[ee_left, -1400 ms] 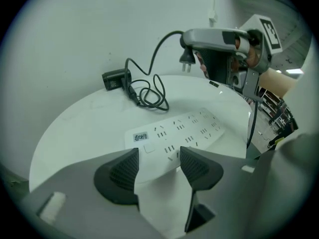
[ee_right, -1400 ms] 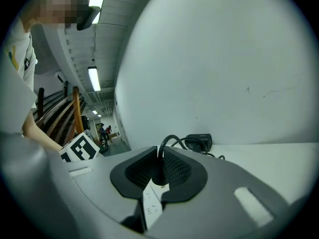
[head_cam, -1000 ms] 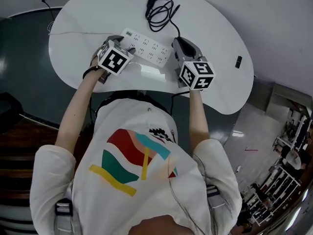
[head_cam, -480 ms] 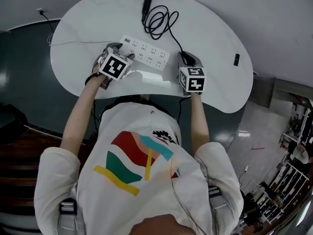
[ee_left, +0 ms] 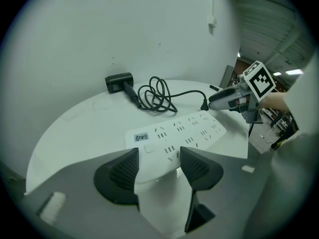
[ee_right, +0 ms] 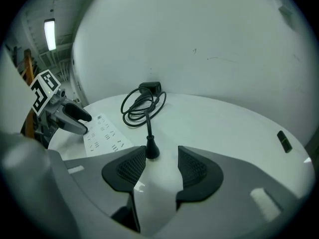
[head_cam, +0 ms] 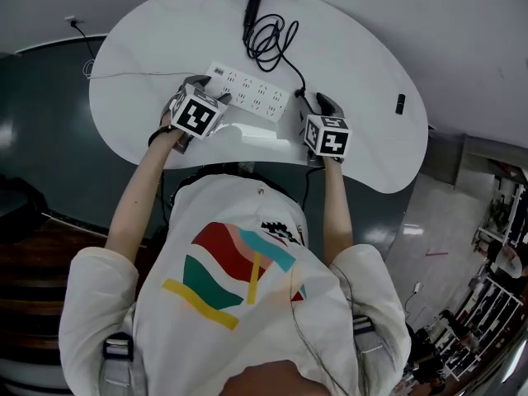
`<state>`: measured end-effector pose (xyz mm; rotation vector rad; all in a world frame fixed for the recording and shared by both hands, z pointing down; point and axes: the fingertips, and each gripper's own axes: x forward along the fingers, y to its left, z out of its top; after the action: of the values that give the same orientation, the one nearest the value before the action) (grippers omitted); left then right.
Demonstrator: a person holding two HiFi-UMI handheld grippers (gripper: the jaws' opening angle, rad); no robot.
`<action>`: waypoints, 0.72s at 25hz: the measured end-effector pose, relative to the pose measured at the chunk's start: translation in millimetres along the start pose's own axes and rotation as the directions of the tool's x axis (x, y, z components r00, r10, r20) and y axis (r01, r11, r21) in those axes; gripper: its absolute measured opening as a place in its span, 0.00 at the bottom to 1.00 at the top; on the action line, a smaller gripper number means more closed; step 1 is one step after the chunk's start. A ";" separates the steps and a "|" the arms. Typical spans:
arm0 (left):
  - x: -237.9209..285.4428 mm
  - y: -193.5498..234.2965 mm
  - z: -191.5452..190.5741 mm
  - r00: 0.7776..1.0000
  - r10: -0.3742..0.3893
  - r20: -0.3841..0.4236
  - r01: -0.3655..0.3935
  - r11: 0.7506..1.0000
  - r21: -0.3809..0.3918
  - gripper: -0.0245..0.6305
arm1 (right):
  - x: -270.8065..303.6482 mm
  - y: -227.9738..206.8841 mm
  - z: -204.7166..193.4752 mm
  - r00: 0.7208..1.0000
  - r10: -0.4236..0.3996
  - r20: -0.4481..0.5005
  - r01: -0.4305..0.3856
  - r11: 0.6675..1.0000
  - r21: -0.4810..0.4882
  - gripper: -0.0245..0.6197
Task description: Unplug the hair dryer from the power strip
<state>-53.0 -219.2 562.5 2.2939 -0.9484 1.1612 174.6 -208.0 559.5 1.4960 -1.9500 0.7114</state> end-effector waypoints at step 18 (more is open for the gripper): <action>-81.9 39.0 91.2 0.919 0.150 0.364 -0.090 0.980 -0.177 0.04 | -82.3 34.8 143.1 0.922 0.051 0.384 -0.076 0.996 0.052 0.06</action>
<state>-66.1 -269.7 445.0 2.4001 -1.2862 0.6652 140.5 -246.9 398.9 1.7206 -2.2912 0.5432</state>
